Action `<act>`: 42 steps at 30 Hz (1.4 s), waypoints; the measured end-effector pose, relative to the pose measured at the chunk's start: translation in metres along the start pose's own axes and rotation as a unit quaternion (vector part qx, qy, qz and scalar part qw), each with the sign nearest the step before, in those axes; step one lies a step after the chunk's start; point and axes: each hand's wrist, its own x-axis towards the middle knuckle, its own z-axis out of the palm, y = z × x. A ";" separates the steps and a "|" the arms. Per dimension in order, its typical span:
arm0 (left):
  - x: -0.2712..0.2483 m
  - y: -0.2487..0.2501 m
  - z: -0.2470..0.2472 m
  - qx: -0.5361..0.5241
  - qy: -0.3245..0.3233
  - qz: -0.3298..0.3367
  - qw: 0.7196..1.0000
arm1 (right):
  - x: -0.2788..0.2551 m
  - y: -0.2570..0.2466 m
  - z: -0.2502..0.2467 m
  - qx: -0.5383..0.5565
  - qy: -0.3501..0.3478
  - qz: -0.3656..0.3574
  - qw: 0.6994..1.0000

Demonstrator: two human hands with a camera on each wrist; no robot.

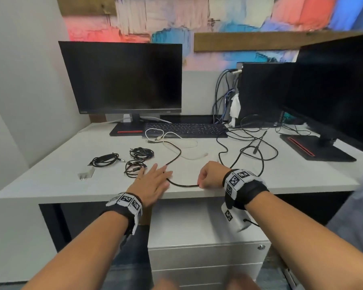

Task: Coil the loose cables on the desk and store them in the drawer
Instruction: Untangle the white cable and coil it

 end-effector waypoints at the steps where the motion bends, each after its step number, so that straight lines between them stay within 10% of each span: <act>1: 0.006 0.003 -0.002 0.003 -0.026 -0.007 1.000 | 0.001 0.006 -0.003 0.005 0.003 0.005 1.000; 17: 0.031 0.011 -0.005 0.034 -0.116 -0.071 0.990 | 0.078 -0.020 -0.049 -0.137 0.002 0.073 0.988; 22: 0.034 0.009 -0.004 0.032 -0.132 -0.078 0.988 | 0.266 0.074 -0.027 -0.239 -0.094 0.075 0.963; 27: 0.032 0.009 -0.003 0.025 -0.121 -0.082 0.989 | 0.084 -0.042 -0.048 -0.289 -0.115 0.066 0.948; 37: 0.031 0.011 -0.003 0.023 -0.112 -0.089 0.989 | 0.072 -0.015 -0.054 -0.290 -0.136 0.090 0.943; 42: 0.031 0.014 -0.004 0.029 -0.109 -0.092 0.989 | 0.057 -0.019 -0.072 -0.058 -0.062 0.079 0.993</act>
